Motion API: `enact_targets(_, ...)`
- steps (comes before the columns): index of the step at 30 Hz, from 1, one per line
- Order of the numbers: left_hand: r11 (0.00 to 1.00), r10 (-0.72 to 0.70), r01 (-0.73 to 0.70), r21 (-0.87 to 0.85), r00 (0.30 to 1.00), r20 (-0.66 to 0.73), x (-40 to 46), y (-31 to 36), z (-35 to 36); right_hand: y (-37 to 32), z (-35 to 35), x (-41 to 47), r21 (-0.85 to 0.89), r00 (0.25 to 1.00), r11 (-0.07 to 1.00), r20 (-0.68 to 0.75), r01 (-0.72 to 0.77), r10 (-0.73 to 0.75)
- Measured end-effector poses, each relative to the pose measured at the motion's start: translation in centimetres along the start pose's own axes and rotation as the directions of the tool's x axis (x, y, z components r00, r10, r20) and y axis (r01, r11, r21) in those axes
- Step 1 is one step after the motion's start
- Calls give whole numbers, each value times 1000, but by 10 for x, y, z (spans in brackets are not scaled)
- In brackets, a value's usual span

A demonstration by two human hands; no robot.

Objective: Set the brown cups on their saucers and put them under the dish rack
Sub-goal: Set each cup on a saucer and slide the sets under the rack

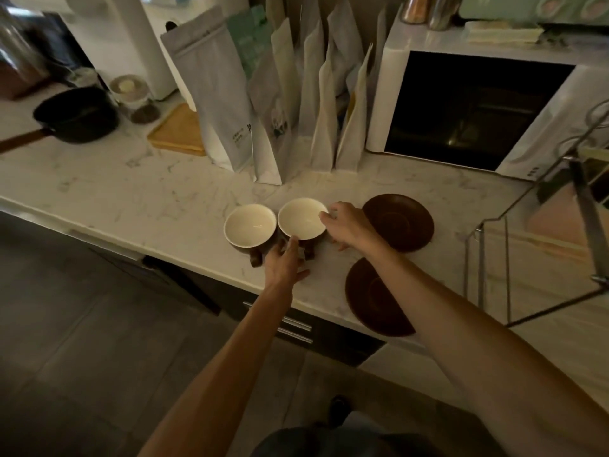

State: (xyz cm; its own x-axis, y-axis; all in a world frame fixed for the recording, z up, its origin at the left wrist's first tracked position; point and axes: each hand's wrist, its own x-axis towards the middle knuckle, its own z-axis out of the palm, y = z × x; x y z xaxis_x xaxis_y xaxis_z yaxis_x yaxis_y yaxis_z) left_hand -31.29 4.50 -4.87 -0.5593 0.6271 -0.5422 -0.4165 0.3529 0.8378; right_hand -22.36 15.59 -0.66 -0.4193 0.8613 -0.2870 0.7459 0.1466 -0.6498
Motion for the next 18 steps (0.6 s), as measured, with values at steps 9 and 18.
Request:
enact_targets(9,997,80,-80,16,997,-8,6,3,6,8,17,16,94,1000,996,21,-8,6)
enact_targets(18,996,83,-85,36,995,50,9,5,6,11,9,14,125,998,991,-39,-37,42)
